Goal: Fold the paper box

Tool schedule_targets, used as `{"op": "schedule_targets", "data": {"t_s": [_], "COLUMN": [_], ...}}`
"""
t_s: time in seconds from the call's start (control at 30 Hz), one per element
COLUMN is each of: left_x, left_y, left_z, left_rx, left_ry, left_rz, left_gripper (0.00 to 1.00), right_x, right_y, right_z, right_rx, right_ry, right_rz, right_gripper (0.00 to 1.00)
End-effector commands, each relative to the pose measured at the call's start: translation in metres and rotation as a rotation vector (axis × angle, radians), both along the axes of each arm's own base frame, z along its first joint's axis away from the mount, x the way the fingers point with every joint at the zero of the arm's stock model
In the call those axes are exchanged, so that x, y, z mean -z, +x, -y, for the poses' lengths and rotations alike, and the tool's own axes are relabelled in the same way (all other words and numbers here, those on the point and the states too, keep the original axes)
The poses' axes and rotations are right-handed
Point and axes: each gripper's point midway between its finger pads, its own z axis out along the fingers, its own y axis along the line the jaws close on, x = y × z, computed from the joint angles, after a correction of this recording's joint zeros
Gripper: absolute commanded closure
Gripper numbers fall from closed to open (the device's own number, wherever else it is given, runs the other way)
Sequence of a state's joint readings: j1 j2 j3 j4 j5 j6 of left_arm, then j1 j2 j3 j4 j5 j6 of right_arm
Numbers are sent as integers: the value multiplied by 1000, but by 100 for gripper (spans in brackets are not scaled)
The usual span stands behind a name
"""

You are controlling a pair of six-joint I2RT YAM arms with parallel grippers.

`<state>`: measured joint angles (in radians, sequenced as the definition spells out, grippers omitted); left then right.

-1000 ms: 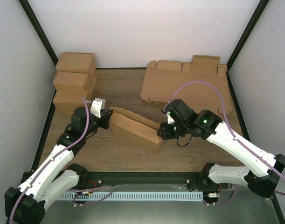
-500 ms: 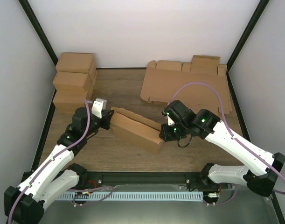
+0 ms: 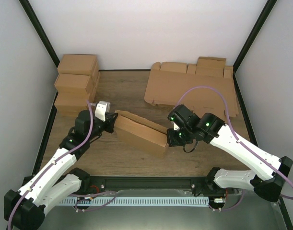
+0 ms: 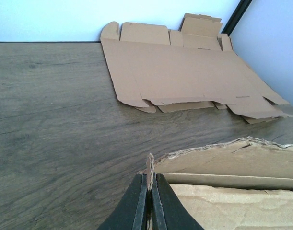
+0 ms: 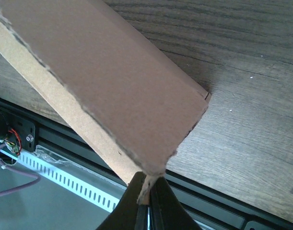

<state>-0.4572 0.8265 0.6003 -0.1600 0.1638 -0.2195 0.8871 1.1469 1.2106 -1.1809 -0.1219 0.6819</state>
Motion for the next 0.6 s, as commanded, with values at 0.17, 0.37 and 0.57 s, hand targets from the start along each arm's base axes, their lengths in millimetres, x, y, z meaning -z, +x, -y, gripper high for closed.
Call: {"op": "schedule_targets", "data": {"t_s": [0.17,0.37,0.57], "left_x": [16,16,15], "left_y": [-9,-10,-10], "left_z": [5,6,5], "left_rx": [8,8,-3], "left_ry": [4,5,9], "left_rz": [-70,-68,-66], "left_gripper": [96,96,96], "right_x": [0,-26,-14], "right_y": [-3,-1,-3], "right_z": [-2,-18,-16], "right_rx": [9,18,47], "right_ry": [18,143,128], "right_rz": [-10,11,-26], "right_gripper": [99,99,99]}}
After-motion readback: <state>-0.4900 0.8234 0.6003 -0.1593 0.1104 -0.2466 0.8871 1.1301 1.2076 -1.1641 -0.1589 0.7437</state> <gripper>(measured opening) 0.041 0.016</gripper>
